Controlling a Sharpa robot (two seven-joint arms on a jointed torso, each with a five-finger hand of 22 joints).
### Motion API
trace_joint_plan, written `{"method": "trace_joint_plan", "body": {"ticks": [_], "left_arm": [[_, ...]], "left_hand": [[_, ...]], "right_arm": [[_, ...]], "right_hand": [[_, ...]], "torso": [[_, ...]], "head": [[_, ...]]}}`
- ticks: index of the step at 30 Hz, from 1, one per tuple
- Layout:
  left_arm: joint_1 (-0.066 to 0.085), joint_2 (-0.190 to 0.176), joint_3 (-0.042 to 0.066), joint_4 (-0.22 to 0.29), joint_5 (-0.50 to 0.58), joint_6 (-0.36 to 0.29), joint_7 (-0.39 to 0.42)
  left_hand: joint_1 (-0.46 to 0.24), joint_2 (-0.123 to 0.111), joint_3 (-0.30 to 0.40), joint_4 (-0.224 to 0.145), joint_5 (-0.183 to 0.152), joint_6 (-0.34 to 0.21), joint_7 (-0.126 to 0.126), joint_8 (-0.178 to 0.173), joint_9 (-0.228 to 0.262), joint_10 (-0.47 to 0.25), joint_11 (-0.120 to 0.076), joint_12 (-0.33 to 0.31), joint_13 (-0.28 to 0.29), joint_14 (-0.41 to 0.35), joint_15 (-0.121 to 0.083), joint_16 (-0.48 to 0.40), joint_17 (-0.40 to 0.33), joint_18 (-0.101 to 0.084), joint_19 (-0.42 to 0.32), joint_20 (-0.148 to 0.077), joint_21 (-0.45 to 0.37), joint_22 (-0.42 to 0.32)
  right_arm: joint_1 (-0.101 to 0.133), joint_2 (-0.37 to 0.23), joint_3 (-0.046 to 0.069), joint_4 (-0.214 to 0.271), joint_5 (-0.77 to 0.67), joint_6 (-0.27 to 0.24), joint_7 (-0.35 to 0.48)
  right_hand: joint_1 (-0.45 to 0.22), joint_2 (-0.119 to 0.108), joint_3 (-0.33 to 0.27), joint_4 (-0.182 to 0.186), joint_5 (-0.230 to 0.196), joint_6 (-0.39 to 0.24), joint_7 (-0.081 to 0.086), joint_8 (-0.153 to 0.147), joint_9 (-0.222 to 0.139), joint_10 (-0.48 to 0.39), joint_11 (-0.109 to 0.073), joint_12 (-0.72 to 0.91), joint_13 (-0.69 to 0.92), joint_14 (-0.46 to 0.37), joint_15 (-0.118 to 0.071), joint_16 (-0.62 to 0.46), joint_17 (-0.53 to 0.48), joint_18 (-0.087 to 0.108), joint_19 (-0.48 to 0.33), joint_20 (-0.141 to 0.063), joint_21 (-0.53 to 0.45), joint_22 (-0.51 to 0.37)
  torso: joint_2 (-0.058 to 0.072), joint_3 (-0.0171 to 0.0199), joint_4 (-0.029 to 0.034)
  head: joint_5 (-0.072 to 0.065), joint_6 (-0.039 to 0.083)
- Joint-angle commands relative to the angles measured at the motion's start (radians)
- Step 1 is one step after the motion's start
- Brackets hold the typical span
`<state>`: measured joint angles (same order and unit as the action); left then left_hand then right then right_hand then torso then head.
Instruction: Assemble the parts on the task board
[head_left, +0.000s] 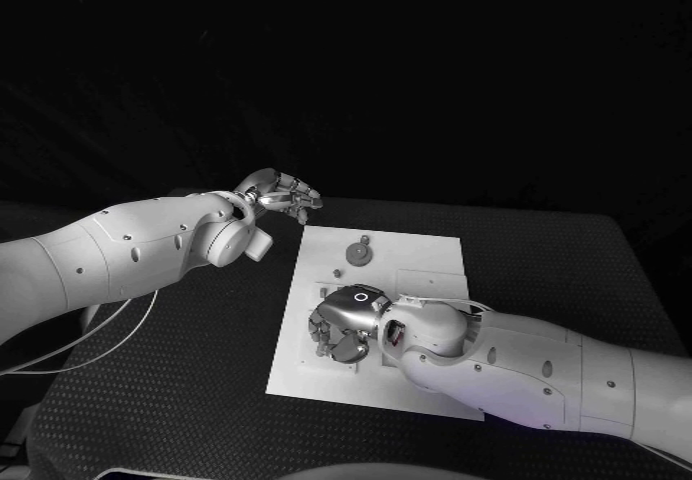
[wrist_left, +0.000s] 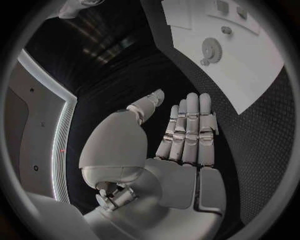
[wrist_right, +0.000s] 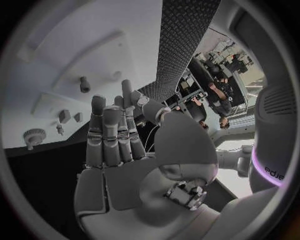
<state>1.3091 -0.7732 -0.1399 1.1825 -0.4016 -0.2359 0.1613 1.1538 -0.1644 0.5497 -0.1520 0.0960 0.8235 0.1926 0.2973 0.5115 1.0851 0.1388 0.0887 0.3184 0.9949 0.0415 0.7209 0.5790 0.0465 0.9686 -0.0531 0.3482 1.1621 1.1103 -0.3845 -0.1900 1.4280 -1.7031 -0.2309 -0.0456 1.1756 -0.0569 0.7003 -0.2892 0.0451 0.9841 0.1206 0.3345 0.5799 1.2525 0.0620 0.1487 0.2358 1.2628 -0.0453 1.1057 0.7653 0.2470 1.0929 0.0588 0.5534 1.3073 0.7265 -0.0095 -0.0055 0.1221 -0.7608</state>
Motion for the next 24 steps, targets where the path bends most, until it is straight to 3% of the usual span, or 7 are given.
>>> {"method": "trace_joint_plan", "body": {"ticks": [1, 8, 24], "left_arm": [[0.001, 0.002, 0.001, 0.001, 0.005, 0.012, 0.014], [0.001, 0.0, 0.001, 0.003, 0.005, 0.012, 0.015], [0.001, -0.003, 0.001, 0.003, 0.005, 0.012, 0.014]], "left_hand": [[-0.004, 0.002, 0.001, 0.006, 0.004, -0.007, 0.0, 0.004, -0.001, 0.0, 0.002, 0.005, 0.0, 0.005, -0.001, -0.006, 0.001, 0.011, 0.003, -0.005, -0.004, 0.002], [-0.004, 0.002, 0.001, 0.006, 0.004, -0.007, 0.0, 0.005, -0.002, 0.0, 0.002, 0.005, 0.0, 0.005, -0.001, -0.007, 0.002, 0.011, 0.003, -0.005, -0.005, 0.002], [-0.004, 0.002, 0.001, 0.006, 0.004, -0.008, 0.001, 0.005, -0.002, 0.0, 0.002, 0.005, 0.0, 0.005, -0.001, -0.008, 0.003, 0.011, 0.003, -0.005, -0.006, 0.002]], "right_arm": [[0.0, 0.0, 0.0, -0.008, -0.018, 0.018, -0.007], [0.0, -0.002, 0.0, -0.02, -0.02, 0.02, -0.009], [0.0, -0.009, -0.004, -0.028, -0.022, 0.041, -0.009]], "right_hand": [[0.002, 0.006, 0.006, -0.001, 0.002, 0.007, 0.001, 0.003, 0.001, 0.005, 0.0, 0.005, 0.01, 0.0, -0.005, 0.002, -0.002, 0.015, 0.004, 0.001, 0.005, 0.022], [0.002, 0.006, 0.006, -0.001, 0.002, 0.007, 0.001, 0.003, 0.001, 0.005, 0.0, 0.004, 0.011, 0.0, -0.005, 0.002, -0.002, 0.015, 0.004, 0.001, 0.005, 0.022], [0.002, 0.006, 0.006, -0.002, 0.002, 0.007, 0.001, 0.003, 0.002, 0.005, 0.0, 0.004, 0.012, 0.0, -0.005, 0.003, -0.001, 0.015, 0.003, 0.0, 0.005, 0.022]], "torso": [[0.0, 0.0008, 0.0], [-0.001, -0.001, -0.0015], [-0.001, -0.0004, -0.0008]], "head": [[0.001, -0.003], [0.001, -0.004], [0.0, -0.008]]}}
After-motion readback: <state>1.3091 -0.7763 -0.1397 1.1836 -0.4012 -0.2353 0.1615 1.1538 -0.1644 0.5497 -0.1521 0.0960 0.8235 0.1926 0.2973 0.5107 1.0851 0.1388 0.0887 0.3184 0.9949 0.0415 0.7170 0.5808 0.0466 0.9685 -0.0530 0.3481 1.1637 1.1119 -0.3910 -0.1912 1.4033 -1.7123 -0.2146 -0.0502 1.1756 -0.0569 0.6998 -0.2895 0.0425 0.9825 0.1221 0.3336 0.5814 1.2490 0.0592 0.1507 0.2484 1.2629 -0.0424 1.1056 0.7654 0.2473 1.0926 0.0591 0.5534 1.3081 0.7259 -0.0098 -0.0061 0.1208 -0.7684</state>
